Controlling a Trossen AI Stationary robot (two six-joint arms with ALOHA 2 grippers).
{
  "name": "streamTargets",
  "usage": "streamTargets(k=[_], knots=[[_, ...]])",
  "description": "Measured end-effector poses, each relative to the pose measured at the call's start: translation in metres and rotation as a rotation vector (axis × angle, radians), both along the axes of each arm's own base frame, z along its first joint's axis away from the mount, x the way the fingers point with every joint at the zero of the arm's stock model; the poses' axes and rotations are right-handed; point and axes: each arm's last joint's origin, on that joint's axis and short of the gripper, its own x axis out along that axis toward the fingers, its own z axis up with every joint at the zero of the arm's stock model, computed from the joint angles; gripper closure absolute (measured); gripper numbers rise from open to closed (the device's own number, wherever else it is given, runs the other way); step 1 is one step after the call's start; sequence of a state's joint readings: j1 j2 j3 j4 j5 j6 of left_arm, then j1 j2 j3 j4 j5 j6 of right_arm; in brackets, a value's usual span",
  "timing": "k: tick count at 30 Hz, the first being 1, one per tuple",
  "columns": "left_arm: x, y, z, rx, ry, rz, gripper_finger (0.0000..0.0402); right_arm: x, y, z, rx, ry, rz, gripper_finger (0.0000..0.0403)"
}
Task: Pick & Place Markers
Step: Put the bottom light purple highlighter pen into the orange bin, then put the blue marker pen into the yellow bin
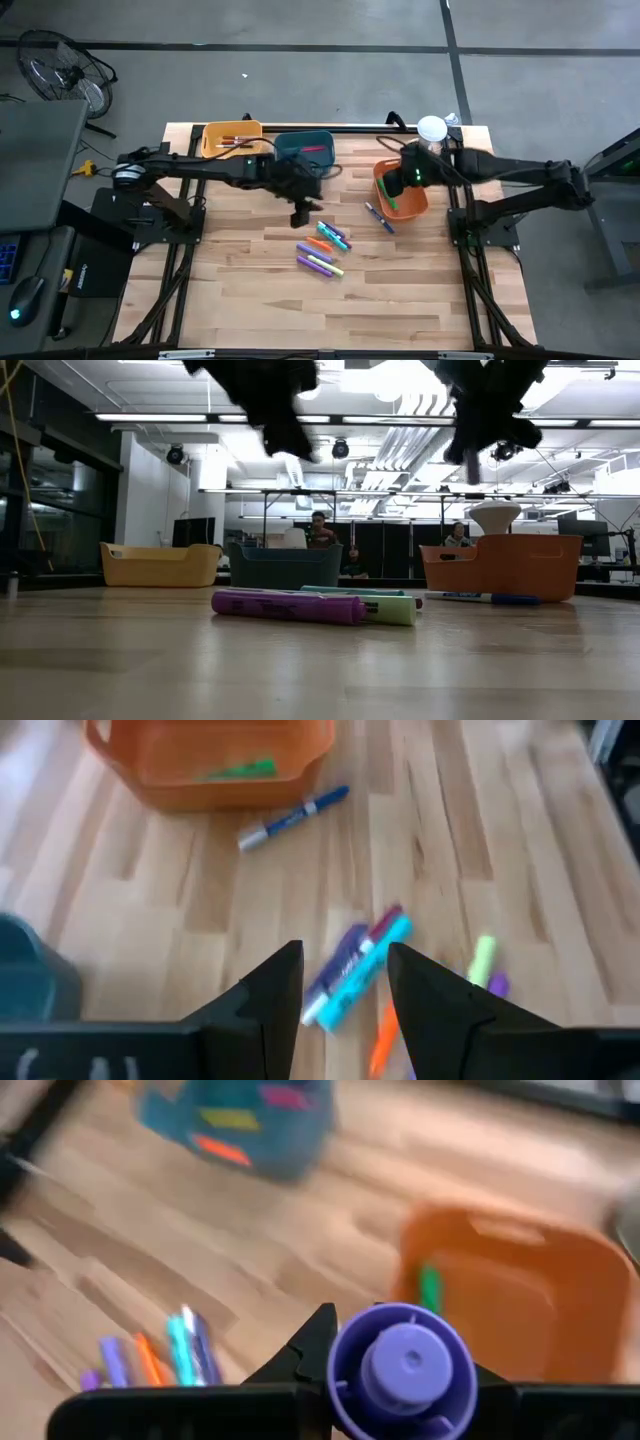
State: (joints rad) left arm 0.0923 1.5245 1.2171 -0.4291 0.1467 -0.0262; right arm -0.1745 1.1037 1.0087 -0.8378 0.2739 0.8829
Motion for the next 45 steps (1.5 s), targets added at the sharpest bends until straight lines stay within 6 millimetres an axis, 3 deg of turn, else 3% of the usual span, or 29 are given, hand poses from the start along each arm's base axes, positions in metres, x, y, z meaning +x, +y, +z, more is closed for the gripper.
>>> streamTargets(k=[3, 9, 19, 33, 39, 45], knots=[[-0.018, 0.007, -0.011, -0.048, -0.009, -0.001, 0.0257, 0.002, -0.015, -0.003, 0.134, 0.049, -0.026, 0.0358], [-0.042, 0.020, -0.020, -0.083, -0.142, 0.028, 0.0257, 0.007, -0.038, -0.029, 0.333, 0.205, -0.076, 0.0358], [-0.061, 0.028, -0.016, -0.107, -0.275, 0.019, 0.0257, 0.023, -0.075, -0.069, 0.411, 0.341, -0.103, 0.0358], [-0.064, 0.027, -0.013, -0.142, -0.297, -0.046, 0.0257, 0.041, -0.083, -0.115, 0.498, 0.498, -0.092, 0.0357], [-0.064, 0.027, -0.013, -0.144, -0.296, -0.049, 0.0257, 0.040, -0.084, -0.116, 0.480, 0.515, -0.121, 0.0288], [-0.064, 0.027, -0.013, -0.154, -0.293, -0.061, 0.0257, 0.040, -0.084, -0.116, 0.488, 0.511, -0.119, 0.0273]])
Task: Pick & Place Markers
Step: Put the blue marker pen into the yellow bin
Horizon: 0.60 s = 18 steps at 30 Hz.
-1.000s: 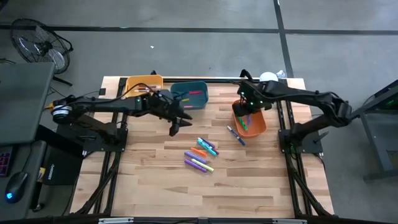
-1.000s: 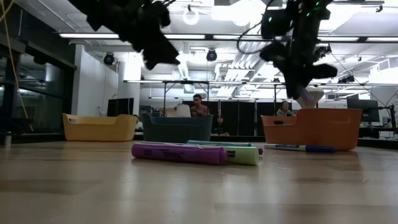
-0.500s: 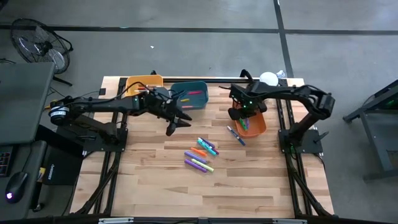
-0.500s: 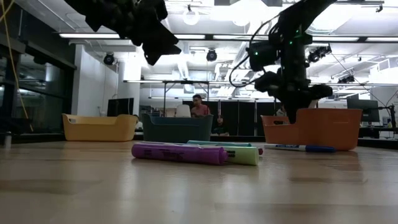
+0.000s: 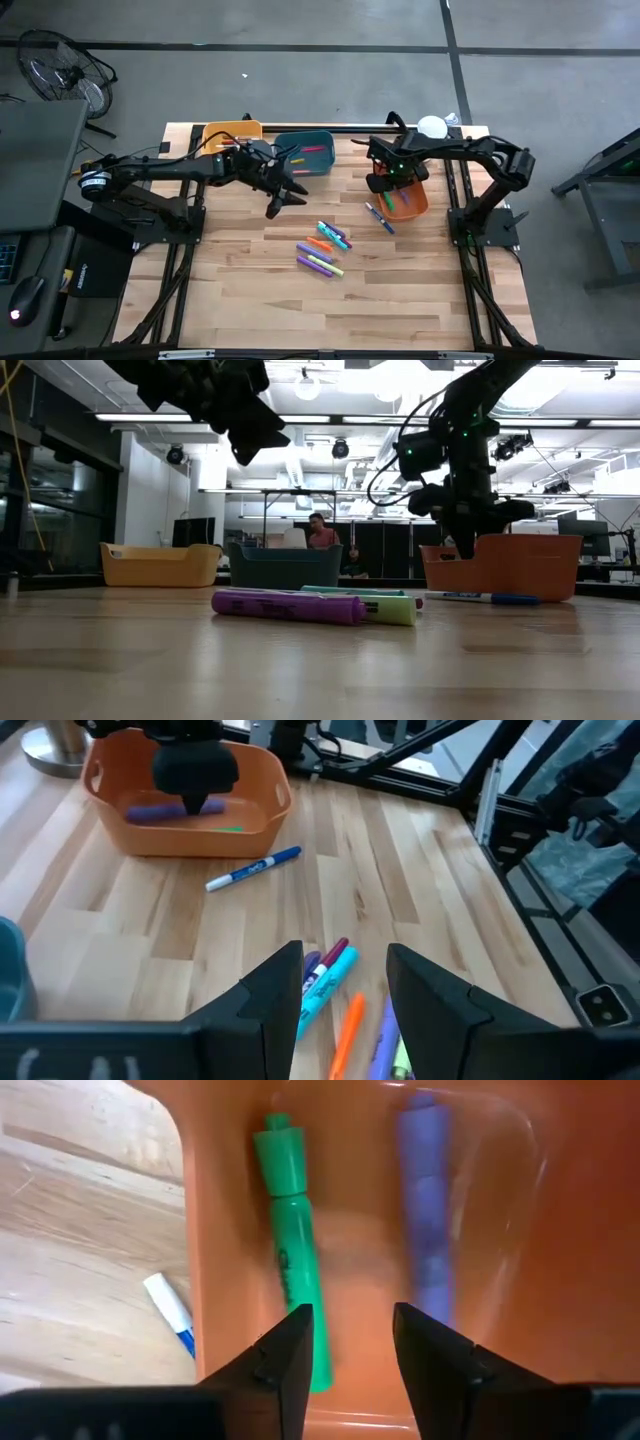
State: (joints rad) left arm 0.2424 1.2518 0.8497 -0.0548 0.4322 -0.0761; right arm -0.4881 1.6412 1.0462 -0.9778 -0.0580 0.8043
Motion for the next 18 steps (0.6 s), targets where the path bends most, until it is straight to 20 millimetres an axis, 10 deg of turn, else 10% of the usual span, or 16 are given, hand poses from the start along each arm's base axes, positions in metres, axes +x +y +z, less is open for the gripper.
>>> streamTargets(k=[18], knots=[[0.000, 0.000, 0.000, 0.001, -0.002, -0.006, 0.0257, -0.015, 0.012, 0.057, -0.140, -0.254, 0.007, 0.0270]])
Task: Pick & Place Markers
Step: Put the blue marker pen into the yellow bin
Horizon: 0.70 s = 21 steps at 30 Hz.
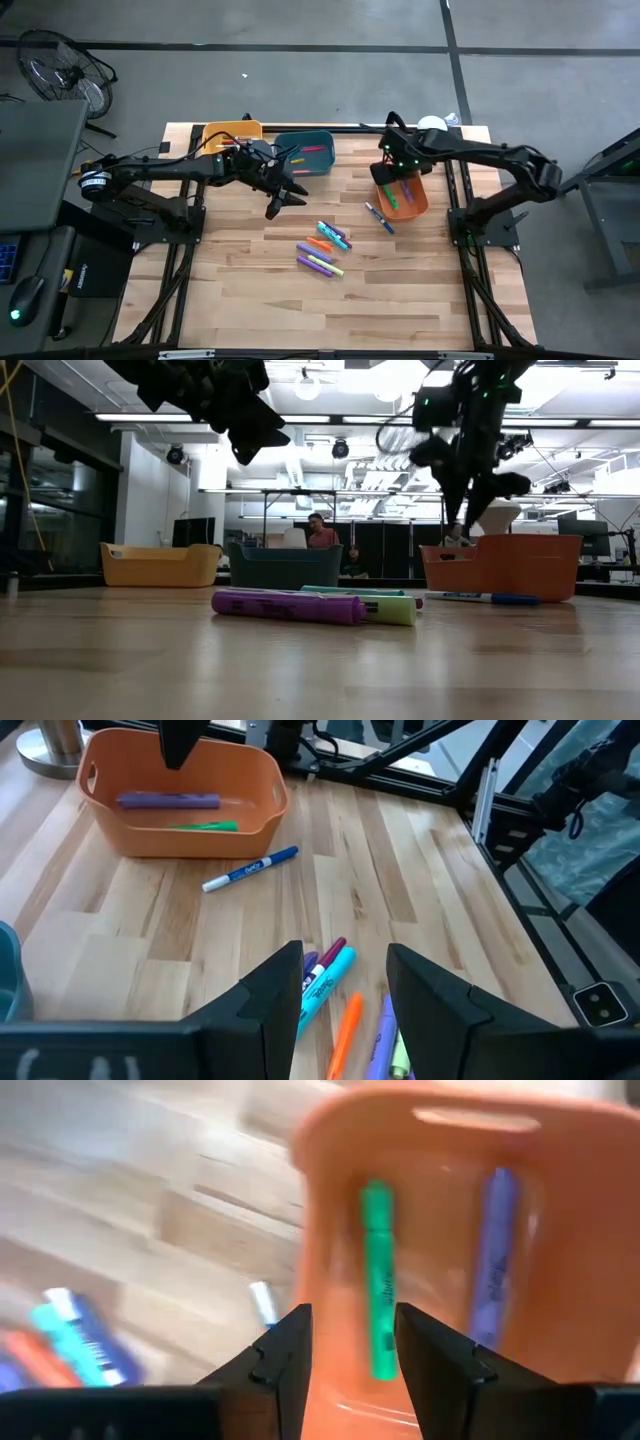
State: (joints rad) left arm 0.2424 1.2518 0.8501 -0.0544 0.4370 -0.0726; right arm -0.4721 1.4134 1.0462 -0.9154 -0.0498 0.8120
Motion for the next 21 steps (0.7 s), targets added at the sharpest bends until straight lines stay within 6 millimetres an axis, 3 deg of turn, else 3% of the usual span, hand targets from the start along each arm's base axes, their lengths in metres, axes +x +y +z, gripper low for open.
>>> streamTargets(k=[10, 21], knots=[[0.000, 0.000, 0.000, 0.007, 0.001, 0.006, 0.0257, 0.015, 0.030, 0.034, -0.149, -0.277, 0.129, 0.0269], [0.000, 0.000, -0.001, -0.014, 0.013, 0.016, 0.0257, 0.044, 0.078, 0.050, -0.263, -0.504, 0.296, 0.0269]])
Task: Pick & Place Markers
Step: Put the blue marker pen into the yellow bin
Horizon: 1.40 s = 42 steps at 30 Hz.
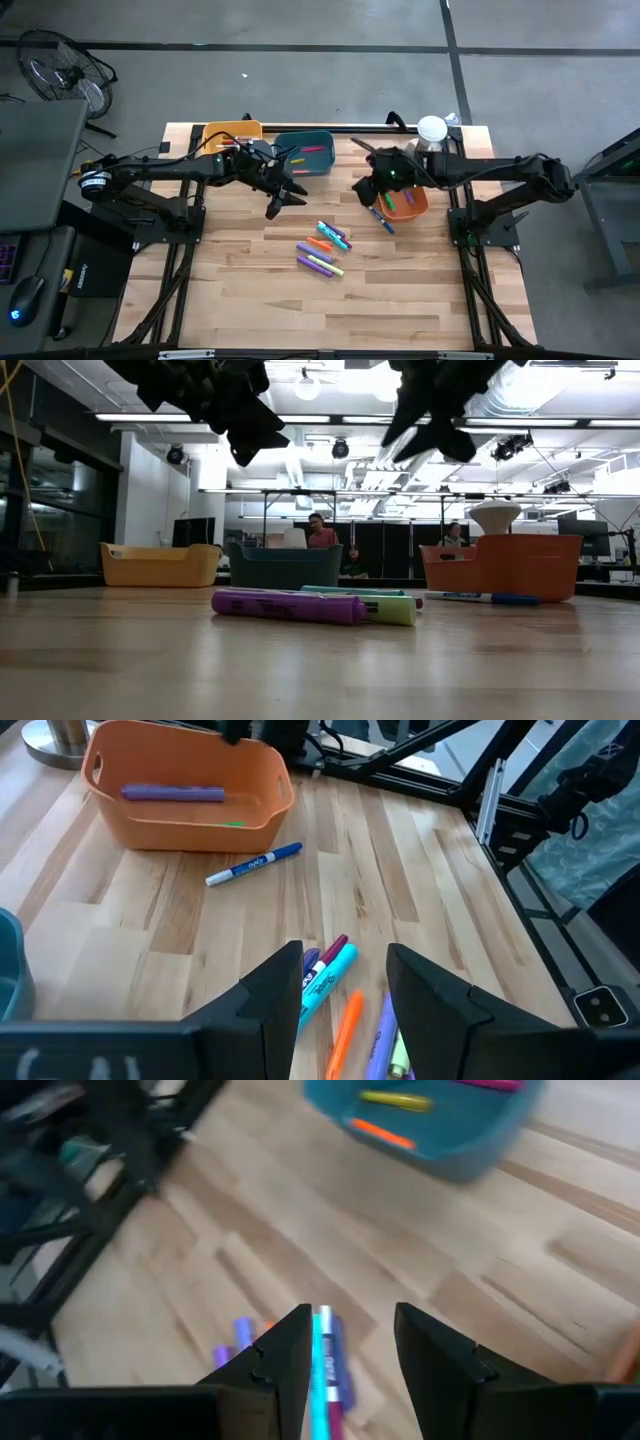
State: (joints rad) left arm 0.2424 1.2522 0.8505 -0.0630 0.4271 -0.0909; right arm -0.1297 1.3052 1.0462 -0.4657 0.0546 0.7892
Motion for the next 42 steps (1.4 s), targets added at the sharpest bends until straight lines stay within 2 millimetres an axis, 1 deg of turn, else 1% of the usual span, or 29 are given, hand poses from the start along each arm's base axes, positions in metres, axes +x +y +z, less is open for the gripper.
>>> streamTargets(k=[4, 10, 14, 19, 22, 26, 29, 33, 36, 38, 42], knots=[[-0.001, 0.000, -0.002, -0.010, 0.025, 0.005, 0.0257, 0.004, 0.020, 0.002, -0.040, -0.024, 0.057, 0.0269], [-0.002, 0.001, -0.006, -0.014, 0.070, 0.051, 0.0257, 0.001, 0.045, -0.001, -0.091, 0.018, 0.119, 0.0269], [-0.003, 0.000, -0.007, -0.020, 0.087, 0.053, 0.0257, -0.003, 0.061, -0.007, -0.060, 0.090, 0.137, 0.0269], [-0.003, 0.001, -0.007, -0.022, 0.086, 0.060, 0.0257, -0.008, 0.085, -0.020, 0.015, 0.196, 0.147, 0.0269], [-0.003, 0.001, -0.007, -0.028, 0.088, 0.075, 0.0257, -0.012, 0.099, -0.030, 0.093, 0.277, 0.101, 0.0269], [-0.003, 0.001, -0.007, -0.029, 0.089, 0.075, 0.0257, -0.021, 0.114, -0.046, 0.165, 0.428, -0.029, 0.0269], [-0.003, 0.001, -0.007, -0.032, 0.089, 0.068, 0.0257, -0.026, 0.120, -0.058, 0.120, 0.541, -0.064, 0.0269], [-0.003, 0.001, -0.006, -0.030, 0.083, 0.068, 0.0257, -0.024, 0.124, -0.074, 0.028, 0.630, -0.039, 0.0269], [-0.003, 0.001, -0.006, -0.031, 0.086, 0.067, 0.0257, -0.018, 0.123, -0.085, 0.051, 0.678, -0.049, 0.0269], [-0.003, 0.001, -0.007, -0.031, 0.090, 0.067, 0.0257, -0.014, 0.123, -0.094, 0.083, 0.715, -0.074, 0.0269], [-0.004, 0.000, -0.009, -0.037, 0.111, 0.067, 0.0257, -0.010, 0.124, -0.108, 0.093, 0.753, -0.147, 0.0269]])
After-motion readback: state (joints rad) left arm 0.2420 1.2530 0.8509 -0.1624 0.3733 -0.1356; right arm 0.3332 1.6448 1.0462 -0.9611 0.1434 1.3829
